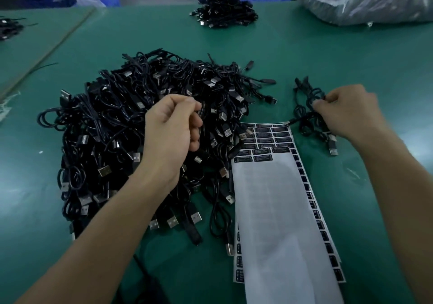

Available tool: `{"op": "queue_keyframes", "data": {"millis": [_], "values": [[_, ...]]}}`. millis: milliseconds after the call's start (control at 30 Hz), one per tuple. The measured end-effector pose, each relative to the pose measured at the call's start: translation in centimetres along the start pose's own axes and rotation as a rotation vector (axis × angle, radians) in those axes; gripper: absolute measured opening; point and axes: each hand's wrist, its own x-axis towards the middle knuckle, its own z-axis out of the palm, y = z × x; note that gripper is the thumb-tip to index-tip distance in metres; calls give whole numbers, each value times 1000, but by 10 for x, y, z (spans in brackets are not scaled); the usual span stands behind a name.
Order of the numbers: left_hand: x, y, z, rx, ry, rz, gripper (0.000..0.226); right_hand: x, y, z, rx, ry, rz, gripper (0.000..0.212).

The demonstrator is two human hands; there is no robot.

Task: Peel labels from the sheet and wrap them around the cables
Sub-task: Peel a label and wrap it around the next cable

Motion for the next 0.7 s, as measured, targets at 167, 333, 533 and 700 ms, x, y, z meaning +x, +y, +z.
{"op": "queue_keyframes", "data": {"millis": [167, 333, 533, 700], "values": [[3, 0, -3, -59, 41, -8, 24, 0, 1, 9, -161, 71, 62, 28], [4, -4, -2, -39, 44, 3, 23, -20, -23, 21, -124, 161, -142, 35], [5, -6, -1, 1, 50, 17, 23, -44, -90, 62, 103, -86, -401, 33], [5, -6, -1, 13, 56, 17, 23, -40, -107, 84, 161, -93, -248, 31]]}}
